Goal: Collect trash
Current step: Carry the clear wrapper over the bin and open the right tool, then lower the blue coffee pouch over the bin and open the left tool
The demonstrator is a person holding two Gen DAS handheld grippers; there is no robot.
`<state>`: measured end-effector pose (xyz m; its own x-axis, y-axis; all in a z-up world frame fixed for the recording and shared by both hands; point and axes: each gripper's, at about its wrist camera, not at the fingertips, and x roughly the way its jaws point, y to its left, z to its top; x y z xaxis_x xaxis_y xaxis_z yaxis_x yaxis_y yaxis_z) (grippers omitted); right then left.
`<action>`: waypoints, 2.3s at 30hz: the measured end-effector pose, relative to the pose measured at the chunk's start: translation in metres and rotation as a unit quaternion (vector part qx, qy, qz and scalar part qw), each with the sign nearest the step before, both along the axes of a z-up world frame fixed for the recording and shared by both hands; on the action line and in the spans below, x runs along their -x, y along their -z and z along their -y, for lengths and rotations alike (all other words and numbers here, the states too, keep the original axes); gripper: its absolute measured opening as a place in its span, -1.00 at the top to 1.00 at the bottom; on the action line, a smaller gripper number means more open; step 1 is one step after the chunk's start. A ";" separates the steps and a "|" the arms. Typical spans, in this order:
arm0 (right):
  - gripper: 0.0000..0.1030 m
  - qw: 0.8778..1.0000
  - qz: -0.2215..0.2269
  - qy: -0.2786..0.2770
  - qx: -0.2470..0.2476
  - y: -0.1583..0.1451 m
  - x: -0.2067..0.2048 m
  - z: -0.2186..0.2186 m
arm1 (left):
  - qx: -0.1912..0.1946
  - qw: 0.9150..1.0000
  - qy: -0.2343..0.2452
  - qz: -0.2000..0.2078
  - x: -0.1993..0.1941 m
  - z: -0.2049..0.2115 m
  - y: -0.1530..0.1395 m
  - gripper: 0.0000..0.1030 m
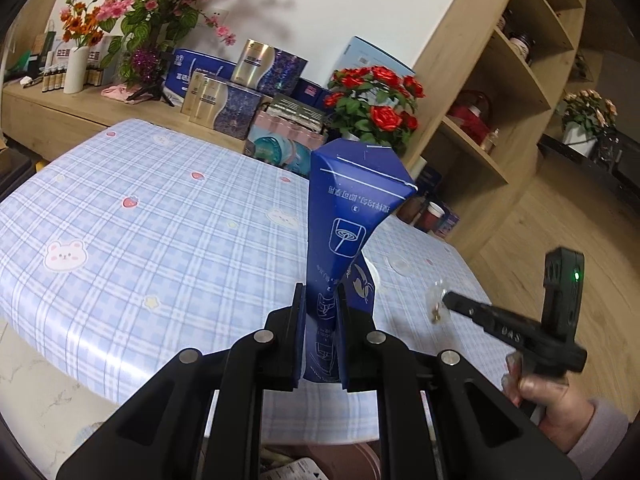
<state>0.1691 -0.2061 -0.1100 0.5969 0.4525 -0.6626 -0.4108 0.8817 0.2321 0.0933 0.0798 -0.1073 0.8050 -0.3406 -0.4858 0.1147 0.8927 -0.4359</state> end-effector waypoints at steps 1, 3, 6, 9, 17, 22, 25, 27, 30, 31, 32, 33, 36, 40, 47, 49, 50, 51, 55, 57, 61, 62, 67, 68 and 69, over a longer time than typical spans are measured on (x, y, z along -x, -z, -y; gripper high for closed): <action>0.88 1.000 -0.005 0.003 -0.007 0.002 0.010 0.003 | -0.002 1.000 0.005 0.000 0.006 0.003 -0.001 0.74; 0.88 1.000 -0.018 0.008 -0.017 0.009 0.031 0.009 | -0.003 1.000 0.012 -0.001 0.017 0.006 -0.003 0.74; 0.88 0.999 -0.029 0.009 -0.018 0.016 0.057 0.012 | -0.006 1.000 0.021 -0.003 0.030 0.012 -0.003 0.74; 0.88 0.999 -0.042 0.005 -0.016 0.025 0.080 0.014 | -0.008 1.000 0.030 -0.005 0.048 0.017 -0.004 0.74; 0.87 0.998 -0.068 -0.006 -0.006 0.051 0.125 0.010 | -0.019 0.999 0.046 -0.008 0.080 0.025 -0.002 0.74; 0.82 0.996 -0.089 -0.014 -0.001 0.060 0.135 0.005 | -0.024 0.998 0.052 -0.007 0.094 0.032 -0.003 0.74; 0.35 0.996 -0.091 -0.016 -0.005 0.059 0.137 0.005 | -0.024 0.998 0.058 -0.010 0.099 0.034 0.000 0.74; 0.24 0.997 -0.081 -0.011 -0.008 0.056 0.138 0.007 | -0.029 0.998 0.061 -0.010 0.100 0.036 0.000 0.74; -0.31 0.999 -0.051 0.006 -0.003 0.045 0.140 0.013 | -0.034 0.997 0.066 -0.012 0.102 0.038 0.001 0.74; -0.53 0.999 -0.035 0.015 -0.001 0.041 0.142 0.016 | -0.037 0.997 0.068 -0.011 0.103 0.040 0.002 0.74; -0.61 0.999 -0.010 0.030 -0.003 0.033 0.144 0.022 | -0.039 0.997 0.069 -0.010 0.105 0.041 0.002 0.74; -0.79 0.999 0.008 0.043 -0.005 0.028 0.146 0.027 | -0.038 0.997 0.071 -0.009 0.106 0.042 0.003 0.74; -0.89 0.994 0.055 0.090 -0.005 0.014 0.150 0.041 | -0.040 0.996 0.077 -0.014 0.106 0.045 0.007 0.74; -0.89 0.988 0.069 0.134 0.017 0.010 0.146 0.052 | -0.044 0.995 0.083 -0.022 0.102 0.050 0.011 0.74; -0.89 0.987 0.068 0.143 0.021 0.020 0.142 0.061 | -0.056 0.993 0.101 -0.032 0.100 0.061 0.018 0.74; -0.89 0.988 0.068 0.138 0.028 0.021 0.143 0.060 | -0.058 0.992 0.109 -0.035 0.100 0.064 0.021 0.74; -0.89 0.988 0.069 0.137 0.032 0.022 0.143 0.060 | -0.059 0.991 0.112 -0.037 0.100 0.066 0.021 0.74; -0.89 0.988 0.070 0.137 0.033 0.022 0.143 0.060 | -0.059 0.991 0.116 -0.039 0.100 0.067 0.023 0.74; -0.89 0.988 0.069 0.138 0.030 0.023 0.142 0.062 | -0.058 0.988 0.137 -0.051 0.100 0.075 0.030 0.74; -0.89 0.987 0.066 0.140 0.029 0.024 0.141 0.063 | -0.060 0.986 0.145 -0.056 0.100 0.078 0.034 0.74; -0.89 0.987 0.063 0.145 0.028 0.025 0.141 0.066 | -0.060 0.983 0.160 -0.067 0.100 0.084 0.041 0.74; -0.89 0.987 0.062 0.146 0.027 0.026 0.141 0.067 | -0.061 0.982 0.164 -0.069 0.100 0.086 0.042 0.74; -0.89 0.987 0.057 0.148 0.026 0.028 0.140 0.068 | -0.066 0.977 0.187 -0.079 0.099 0.096 0.048 0.73; -0.89 0.987 0.057 0.148 0.026 0.029 0.140 0.068 | -0.066 0.976 0.189 -0.083 0.099 0.096 0.050 0.72; -0.89 0.987 0.057 0.148 0.026 0.029 0.140 0.068 | -0.064 0.976 0.190 -0.087 0.099 0.097 0.052 0.68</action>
